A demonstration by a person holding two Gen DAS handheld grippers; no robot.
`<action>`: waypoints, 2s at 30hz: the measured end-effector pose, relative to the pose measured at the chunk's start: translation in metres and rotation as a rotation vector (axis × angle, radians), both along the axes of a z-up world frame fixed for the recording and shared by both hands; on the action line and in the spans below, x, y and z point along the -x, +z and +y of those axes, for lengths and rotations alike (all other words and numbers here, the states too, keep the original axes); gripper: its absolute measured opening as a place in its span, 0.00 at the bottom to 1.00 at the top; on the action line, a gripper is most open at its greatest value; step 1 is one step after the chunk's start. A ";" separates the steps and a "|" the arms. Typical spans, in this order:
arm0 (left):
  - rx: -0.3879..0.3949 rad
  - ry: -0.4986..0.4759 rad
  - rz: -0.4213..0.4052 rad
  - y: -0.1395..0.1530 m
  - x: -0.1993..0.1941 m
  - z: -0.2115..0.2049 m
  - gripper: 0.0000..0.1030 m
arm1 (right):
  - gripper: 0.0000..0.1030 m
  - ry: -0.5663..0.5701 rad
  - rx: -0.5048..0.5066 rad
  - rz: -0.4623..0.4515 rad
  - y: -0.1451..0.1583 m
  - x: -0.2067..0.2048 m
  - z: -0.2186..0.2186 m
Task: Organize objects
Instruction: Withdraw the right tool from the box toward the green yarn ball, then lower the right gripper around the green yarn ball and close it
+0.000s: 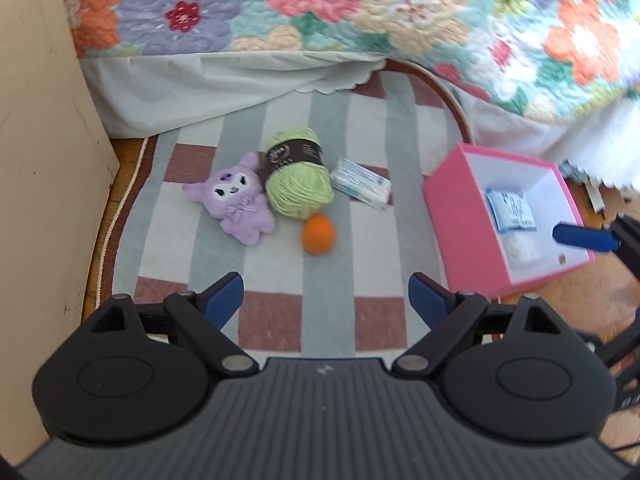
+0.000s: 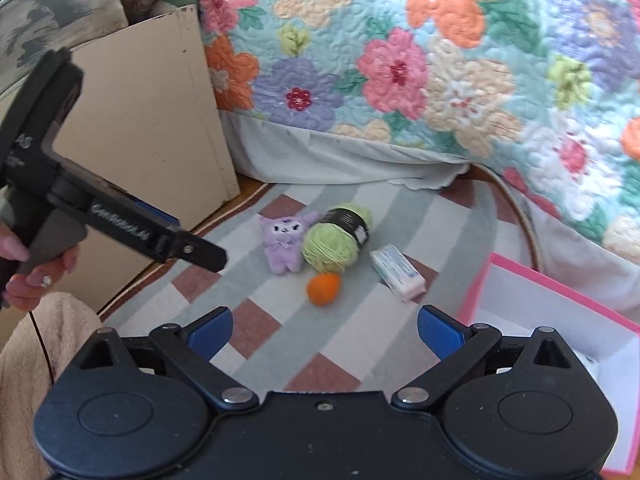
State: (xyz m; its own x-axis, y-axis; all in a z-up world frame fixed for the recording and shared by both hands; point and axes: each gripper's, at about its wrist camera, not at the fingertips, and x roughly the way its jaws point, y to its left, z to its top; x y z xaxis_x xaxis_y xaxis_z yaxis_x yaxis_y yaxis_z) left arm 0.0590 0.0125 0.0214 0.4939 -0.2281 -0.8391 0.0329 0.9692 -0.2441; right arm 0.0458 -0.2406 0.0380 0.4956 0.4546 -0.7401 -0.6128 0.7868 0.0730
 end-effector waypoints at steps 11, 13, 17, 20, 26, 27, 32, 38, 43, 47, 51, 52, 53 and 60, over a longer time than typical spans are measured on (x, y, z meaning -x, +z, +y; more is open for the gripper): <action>0.036 0.022 -0.002 -0.017 -0.048 0.025 0.86 | 0.97 0.059 -0.016 -0.001 -0.030 -0.038 0.055; 0.028 0.031 -0.015 -0.021 -0.057 0.028 0.86 | 0.96 0.067 -0.033 -0.020 -0.038 -0.044 0.064; 0.096 0.021 0.005 -0.031 -0.076 0.033 0.85 | 0.96 0.052 -0.083 -0.061 -0.048 -0.055 0.075; 0.093 0.015 0.032 -0.041 -0.089 0.031 0.84 | 0.96 0.055 -0.070 -0.069 -0.057 -0.065 0.089; 0.085 0.029 0.008 -0.056 -0.107 0.032 0.83 | 0.96 0.027 -0.051 -0.099 -0.082 -0.087 0.099; 0.088 0.030 0.005 -0.059 -0.109 0.032 0.83 | 0.96 0.008 -0.060 -0.090 -0.087 -0.092 0.098; 0.154 0.055 -0.016 -0.077 -0.112 0.036 0.83 | 0.95 -0.052 -0.074 -0.049 -0.110 -0.110 0.093; 0.123 0.018 -0.043 -0.094 -0.122 0.027 0.74 | 0.91 -0.088 -0.099 0.015 -0.135 -0.121 0.085; 0.179 0.015 -0.065 -0.106 -0.128 0.024 0.70 | 0.91 -0.109 -0.114 0.024 -0.148 -0.126 0.081; 0.210 0.021 -0.072 -0.116 -0.135 0.023 0.70 | 0.91 -0.110 -0.129 0.008 -0.151 -0.132 0.083; 0.254 0.038 -0.078 -0.127 -0.140 0.028 0.63 | 0.91 -0.112 -0.161 0.015 -0.154 -0.140 0.086; 0.270 0.044 -0.076 -0.130 -0.141 0.030 0.59 | 0.89 -0.115 -0.158 0.015 -0.155 -0.142 0.088; 0.289 0.050 -0.068 -0.133 -0.143 0.031 0.57 | 0.88 -0.117 -0.153 0.015 -0.157 -0.144 0.090; 0.325 0.077 -0.045 -0.146 -0.149 0.035 0.51 | 0.78 -0.149 -0.171 0.057 -0.168 -0.157 0.092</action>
